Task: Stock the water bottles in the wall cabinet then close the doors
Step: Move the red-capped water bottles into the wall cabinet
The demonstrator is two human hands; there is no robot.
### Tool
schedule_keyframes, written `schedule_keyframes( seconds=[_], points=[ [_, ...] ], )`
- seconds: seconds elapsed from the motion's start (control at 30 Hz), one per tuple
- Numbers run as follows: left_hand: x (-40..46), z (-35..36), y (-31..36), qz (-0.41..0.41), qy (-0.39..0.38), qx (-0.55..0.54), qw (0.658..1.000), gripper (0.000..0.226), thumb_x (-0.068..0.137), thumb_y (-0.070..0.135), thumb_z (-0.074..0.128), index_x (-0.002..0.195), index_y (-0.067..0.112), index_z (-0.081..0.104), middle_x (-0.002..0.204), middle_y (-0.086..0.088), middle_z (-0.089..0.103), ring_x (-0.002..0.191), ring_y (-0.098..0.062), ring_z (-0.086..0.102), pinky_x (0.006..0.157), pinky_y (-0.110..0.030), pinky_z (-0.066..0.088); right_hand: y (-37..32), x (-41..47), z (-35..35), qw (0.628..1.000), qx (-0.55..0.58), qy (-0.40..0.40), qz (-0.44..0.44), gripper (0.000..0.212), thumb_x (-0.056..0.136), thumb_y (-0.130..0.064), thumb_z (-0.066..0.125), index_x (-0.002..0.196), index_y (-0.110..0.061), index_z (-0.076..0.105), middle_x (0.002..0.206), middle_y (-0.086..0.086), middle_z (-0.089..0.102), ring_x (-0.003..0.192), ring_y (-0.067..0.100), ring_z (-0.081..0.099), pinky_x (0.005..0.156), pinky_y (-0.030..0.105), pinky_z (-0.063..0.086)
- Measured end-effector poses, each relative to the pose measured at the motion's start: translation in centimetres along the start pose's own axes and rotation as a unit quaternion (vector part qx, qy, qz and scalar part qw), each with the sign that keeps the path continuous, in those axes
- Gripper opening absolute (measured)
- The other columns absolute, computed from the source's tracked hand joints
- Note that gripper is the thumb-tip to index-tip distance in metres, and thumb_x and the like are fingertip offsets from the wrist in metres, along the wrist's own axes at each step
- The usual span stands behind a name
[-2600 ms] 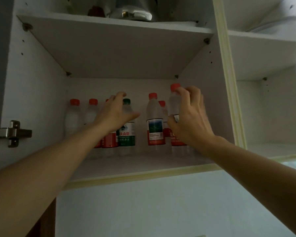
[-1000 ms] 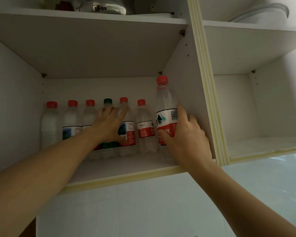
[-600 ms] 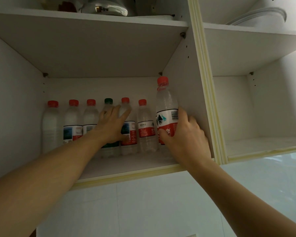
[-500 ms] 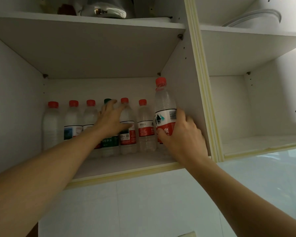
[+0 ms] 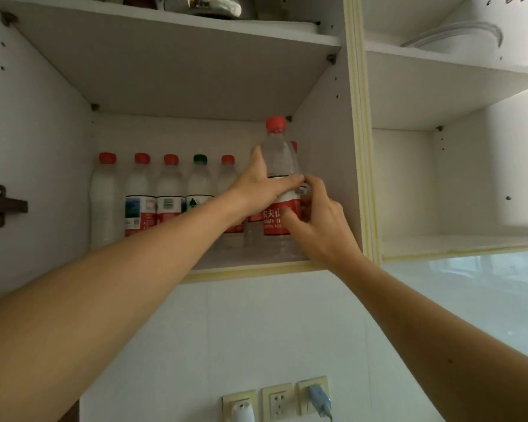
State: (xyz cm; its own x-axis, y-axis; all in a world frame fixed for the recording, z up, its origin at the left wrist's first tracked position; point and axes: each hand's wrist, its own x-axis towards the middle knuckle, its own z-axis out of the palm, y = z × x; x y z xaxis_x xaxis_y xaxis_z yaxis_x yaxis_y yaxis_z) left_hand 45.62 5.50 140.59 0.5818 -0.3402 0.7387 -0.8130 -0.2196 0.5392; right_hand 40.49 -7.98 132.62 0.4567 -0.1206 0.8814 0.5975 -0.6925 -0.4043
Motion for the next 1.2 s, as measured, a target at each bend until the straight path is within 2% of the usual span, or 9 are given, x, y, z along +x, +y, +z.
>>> schedule_keyframes(
  seconds=[0.13, 0.27, 0.47, 0.63, 0.7, 0.8, 0.93, 1.07, 1.2],
  points=[
    [-0.7, -0.9, 0.2, -0.037, 0.013, 0.002, 0.999, 0.092, 0.082, 0.037, 0.082, 0.151, 0.032, 0.021, 0.124, -0.001, 0.056, 0.105, -0.022, 0.066, 0.087, -0.044, 0.060, -0.1, -0.4, -0.1, 0.999, -0.027, -0.004, 0.016, 0.077, 0.077, -0.059, 0.042, 0.147, -0.030, 0.035, 0.125, 0.003, 0.061, 0.113, 0.019, 0.058, 0.092, 0.045, 0.057],
    [-2.1, -3.8, -0.2, -0.062, 0.043, 0.044, 0.996, 0.097, 0.081, 0.036, 0.083, 0.153, 0.036, 0.017, 0.135, -0.003, 0.051, 0.110, -0.023, 0.060, 0.093, -0.048, 0.056, 0.4, -0.1, 0.1, 0.997, -0.073, -0.013, 0.024, 0.072, 0.084, -0.047, 0.057, 0.149, -0.027, 0.033, 0.139, 0.001, 0.050, 0.128, 0.021, 0.042, 0.108, 0.048, 0.045],
    [-5.6, -8.3, -1.8, -0.093, 0.139, 0.143, 0.975, 0.115, 0.082, 0.038, 0.082, 0.160, 0.040, -0.004, 0.160, -0.009, 0.036, 0.131, -0.034, 0.051, 0.102, -0.051, 0.050, 1.0, 0.6, 0.4, 0.988, -0.148, -0.034, 0.003, 0.079, 0.086, -0.041, 0.067, 0.153, -0.028, 0.025, 0.148, 0.001, 0.036, 0.136, 0.024, 0.026, 0.114, 0.049, 0.034],
    [-9.1, -9.2, -3.0, -0.082, 0.181, 0.264, 0.944, 0.123, 0.079, 0.020, 0.085, 0.157, 0.041, -0.008, 0.133, -0.018, 0.051, 0.096, -0.030, 0.065, 0.080, -0.049, 0.060, 0.9, 1.4, 0.4, 0.983, -0.166, -0.083, 0.015, 0.097, 0.085, -0.033, 0.075, 0.158, -0.030, 0.011, 0.159, 0.002, 0.020, 0.146, 0.032, 0.019, 0.117, 0.055, 0.032],
    [-10.5, -8.9, -4.1, -0.087, 0.187, 0.295, 0.933, 0.125, 0.080, 0.022, 0.085, 0.156, 0.044, -0.011, 0.134, -0.019, 0.045, 0.098, -0.031, 0.061, 0.084, -0.051, 0.058, 0.8, 2.1, 0.4, 0.968, -0.219, -0.124, 0.006, 0.108, 0.084, -0.026, 0.078, 0.157, -0.037, -0.001, 0.165, 0.003, 0.005, 0.152, 0.036, 0.009, 0.117, 0.059, 0.030],
    [-11.3, -8.9, -5.2, -0.085, 0.212, 0.350, 0.909, 0.123, 0.080, 0.026, 0.085, 0.158, 0.039, -0.010, 0.142, -0.020, 0.034, 0.120, -0.038, 0.047, 0.095, -0.050, 0.050, 0.5, 4.3, -0.2, 0.900, -0.399, -0.163, -0.065, 0.117, 0.083, -0.007, 0.076, 0.155, -0.041, -0.010, 0.167, 0.008, -0.011, 0.153, 0.040, 0.003, 0.114, 0.059, 0.035],
    [-11.1, -8.8, -5.7, -0.088, 0.248, 0.432, 0.863, 0.118, 0.076, 0.016, 0.087, 0.158, 0.028, 0.003, 0.149, -0.020, 0.025, 0.133, -0.041, 0.034, 0.104, -0.052, 0.042, 0.4, 7.0, -0.1, 0.839, -0.508, -0.170, -0.094, 0.105, 0.079, -0.017, 0.083, 0.155, -0.029, 0.012, 0.165, 0.017, -0.004, 0.145, 0.041, 0.024, 0.105, 0.053, 0.046],
    [-11.0, -9.2, -6.2, -0.106, 0.231, 0.390, 0.885, 0.119, 0.077, 0.009, 0.084, 0.157, 0.032, -0.001, 0.147, -0.018, 0.025, 0.129, -0.041, 0.036, 0.096, -0.050, 0.047, 1.1, 8.2, 1.0, 0.823, -0.527, -0.192, -0.087, 0.116, 0.070, -0.027, 0.091, 0.156, -0.026, 0.014, 0.166, 0.018, -0.004, 0.139, 0.039, 0.037, 0.102, 0.051, 0.051],
    [-11.0, -9.2, -6.4, -0.092, 0.233, 0.354, 0.901, 0.118, 0.078, 0.027, 0.087, 0.156, 0.034, -0.001, 0.148, -0.017, 0.025, 0.129, -0.041, 0.039, 0.095, -0.053, 0.049, 2.3, 9.2, 2.1, 0.814, -0.538, -0.198, -0.098, 0.123, 0.068, -0.034, 0.093, 0.158, -0.024, 0.011, 0.167, 0.017, -0.004, 0.139, 0.039, 0.040, 0.102, 0.051, 0.052]
  ],
)
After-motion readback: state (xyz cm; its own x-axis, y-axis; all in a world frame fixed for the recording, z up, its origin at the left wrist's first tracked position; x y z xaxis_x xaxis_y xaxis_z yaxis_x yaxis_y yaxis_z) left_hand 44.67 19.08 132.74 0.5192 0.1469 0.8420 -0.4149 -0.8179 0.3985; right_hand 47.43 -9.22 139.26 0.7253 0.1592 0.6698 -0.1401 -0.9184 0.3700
